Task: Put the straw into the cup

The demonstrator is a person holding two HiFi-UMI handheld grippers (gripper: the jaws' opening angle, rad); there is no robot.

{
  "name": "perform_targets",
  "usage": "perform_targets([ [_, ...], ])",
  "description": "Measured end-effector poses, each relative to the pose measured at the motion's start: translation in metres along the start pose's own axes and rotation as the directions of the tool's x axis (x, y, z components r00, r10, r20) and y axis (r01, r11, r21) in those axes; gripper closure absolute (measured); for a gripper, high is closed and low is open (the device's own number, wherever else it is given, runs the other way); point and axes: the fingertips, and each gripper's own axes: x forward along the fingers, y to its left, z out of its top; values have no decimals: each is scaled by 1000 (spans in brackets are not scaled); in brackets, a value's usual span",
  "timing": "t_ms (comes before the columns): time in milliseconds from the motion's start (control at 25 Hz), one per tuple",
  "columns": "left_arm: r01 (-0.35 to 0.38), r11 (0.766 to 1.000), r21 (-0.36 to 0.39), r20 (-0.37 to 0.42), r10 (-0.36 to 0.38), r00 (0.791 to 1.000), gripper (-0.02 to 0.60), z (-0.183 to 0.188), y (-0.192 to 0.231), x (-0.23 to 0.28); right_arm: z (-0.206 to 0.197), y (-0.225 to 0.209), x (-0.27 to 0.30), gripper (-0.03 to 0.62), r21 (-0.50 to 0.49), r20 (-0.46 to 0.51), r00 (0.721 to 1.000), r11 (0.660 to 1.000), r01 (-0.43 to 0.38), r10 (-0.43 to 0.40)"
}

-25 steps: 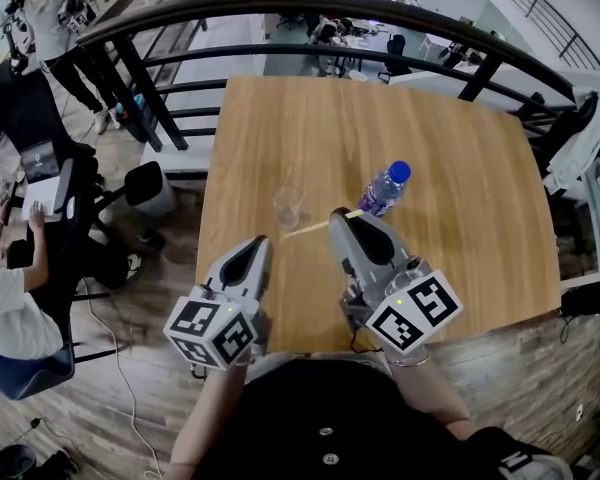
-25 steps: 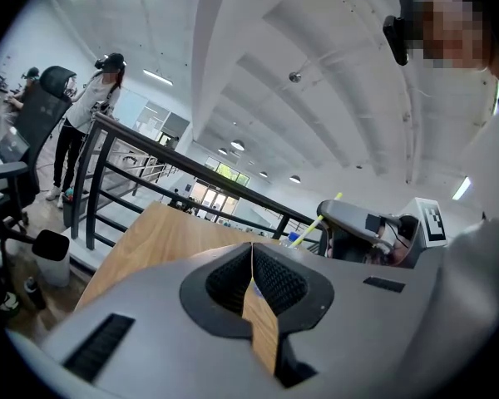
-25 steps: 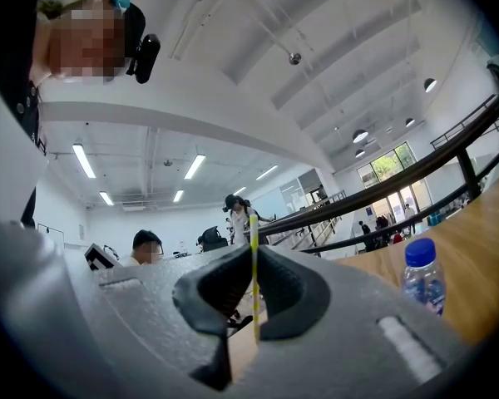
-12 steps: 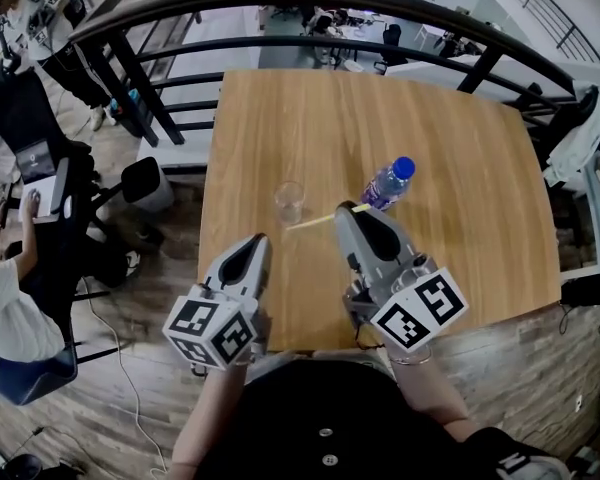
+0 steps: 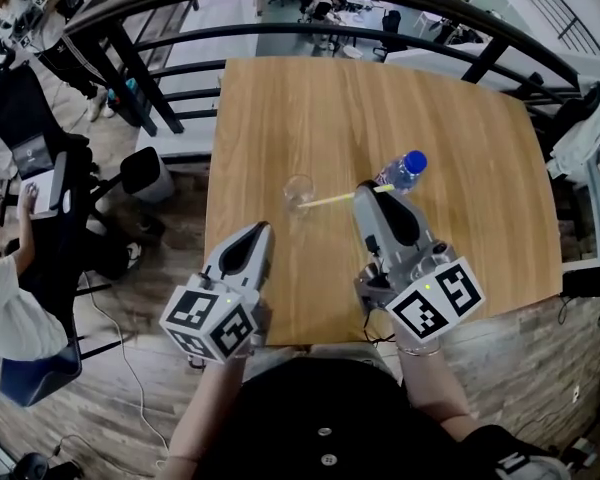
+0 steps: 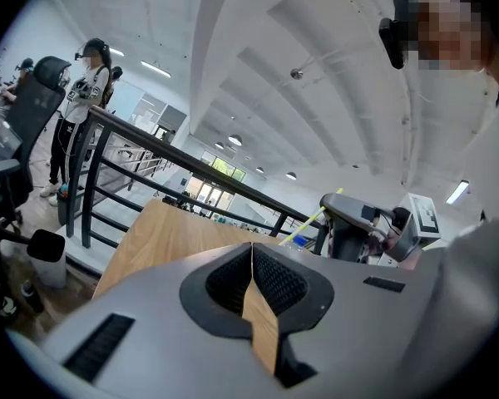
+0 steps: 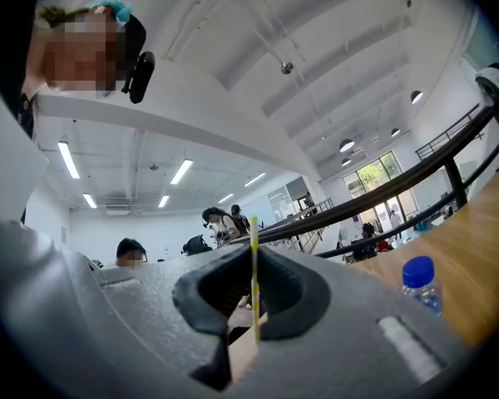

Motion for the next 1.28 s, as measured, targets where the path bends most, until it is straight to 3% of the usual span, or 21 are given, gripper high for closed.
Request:
perform_targets([
  [560, 50, 999, -21, -38, -50, 998, 561, -4, 13, 9, -5, -21, 24, 580, -18, -9, 999, 999, 41, -41],
  [880, 40, 999, -6, -59, -40, 997, 561, -10, 28, 16, -21, -31, 36, 579, -10, -40, 998, 998, 58, -58],
  [1280, 24, 999, -39, -100, -28, 995, 561, -32, 48, 33, -52, -50, 53, 579, 14, -102, 993, 998, 67, -66],
])
